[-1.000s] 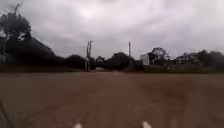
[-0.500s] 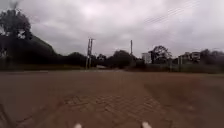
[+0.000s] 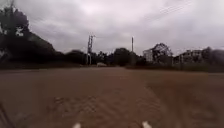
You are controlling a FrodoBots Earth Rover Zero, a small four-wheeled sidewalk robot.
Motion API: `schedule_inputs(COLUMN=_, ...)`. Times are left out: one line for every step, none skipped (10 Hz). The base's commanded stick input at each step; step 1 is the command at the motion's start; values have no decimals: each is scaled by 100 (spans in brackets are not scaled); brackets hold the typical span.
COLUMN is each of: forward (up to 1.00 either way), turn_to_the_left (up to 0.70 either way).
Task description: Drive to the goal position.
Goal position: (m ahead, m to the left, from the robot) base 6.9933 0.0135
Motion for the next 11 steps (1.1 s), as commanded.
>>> schedule_inputs(forward=70, turn_to_the_left=0)
schedule_inputs(forward=70, turn_to_the_left=0)
schedule_inputs(forward=70, turn_to_the_left=0)
schedule_inputs(forward=70, turn_to_the_left=0)
schedule_inputs(forward=70, turn_to_the_left=0)
schedule_inputs(forward=70, turn_to_the_left=0)
schedule_inputs(forward=70, turn_to_the_left=0)
schedule_inputs(forward=70, turn_to_the_left=13)
schedule_inputs(forward=70, turn_to_the_left=10)
schedule_inputs(forward=70, turn_to_the_left=12)
schedule_inputs(forward=70, turn_to_the_left=10)
